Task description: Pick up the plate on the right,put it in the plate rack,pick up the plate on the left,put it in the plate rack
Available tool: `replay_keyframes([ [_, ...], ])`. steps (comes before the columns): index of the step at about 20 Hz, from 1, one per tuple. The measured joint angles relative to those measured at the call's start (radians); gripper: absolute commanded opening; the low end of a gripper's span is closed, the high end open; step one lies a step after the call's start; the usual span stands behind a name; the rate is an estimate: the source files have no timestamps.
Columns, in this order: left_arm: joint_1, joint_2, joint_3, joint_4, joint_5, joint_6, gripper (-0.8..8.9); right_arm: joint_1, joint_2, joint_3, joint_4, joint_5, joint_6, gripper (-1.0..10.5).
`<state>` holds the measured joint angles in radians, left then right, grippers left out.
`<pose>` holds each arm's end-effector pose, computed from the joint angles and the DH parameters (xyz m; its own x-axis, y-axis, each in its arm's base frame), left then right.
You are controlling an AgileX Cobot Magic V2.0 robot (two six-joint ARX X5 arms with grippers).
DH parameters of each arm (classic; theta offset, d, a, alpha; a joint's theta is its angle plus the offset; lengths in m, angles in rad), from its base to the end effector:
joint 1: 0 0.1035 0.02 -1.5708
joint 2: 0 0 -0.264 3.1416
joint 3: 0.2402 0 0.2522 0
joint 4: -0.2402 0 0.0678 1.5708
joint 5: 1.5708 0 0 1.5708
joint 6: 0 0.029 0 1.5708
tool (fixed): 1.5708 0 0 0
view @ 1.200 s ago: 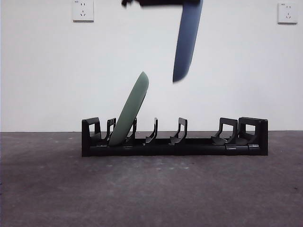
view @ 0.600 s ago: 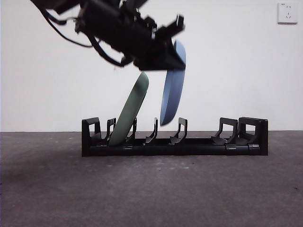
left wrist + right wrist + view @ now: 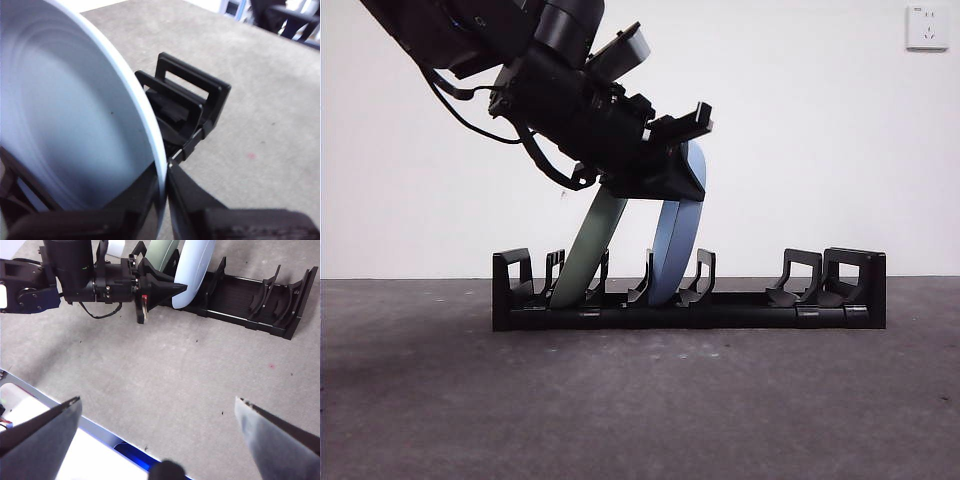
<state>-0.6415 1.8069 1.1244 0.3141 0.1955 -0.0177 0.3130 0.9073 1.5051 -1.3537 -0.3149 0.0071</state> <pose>0.3167 -0.2436 0.2176 0.6170 -0.7033 -0.3533 0.7270 0.6812 -0.0865 0.0881 0.0380 0.4335 0.5629 0.5077 -0.6522 -0.5025 0.8367 0.2176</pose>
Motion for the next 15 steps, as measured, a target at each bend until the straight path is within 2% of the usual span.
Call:
replay_keyframes([
  [4,-0.012,0.000,0.000,-0.007,-0.003,0.025,0.15,0.000,0.000,0.000,0.000,0.000,0.000,5.4],
  [7,-0.027,0.000,0.000,-0.005,-0.009,0.028,1.37,0.000,0.000,0.000,0.000,0.000,0.000,5.4],
  [12,-0.040,0.000,0.002,-0.002,-0.003,0.033,1.37,0.000,0.000,0.000,0.000,-0.006,0.000,5.4],
  [15,-0.042,0.000,0.002,-0.004,0.003,0.008,1.37,0.000,0.000,0.000,0.000,-0.007,0.000,5.4],
])
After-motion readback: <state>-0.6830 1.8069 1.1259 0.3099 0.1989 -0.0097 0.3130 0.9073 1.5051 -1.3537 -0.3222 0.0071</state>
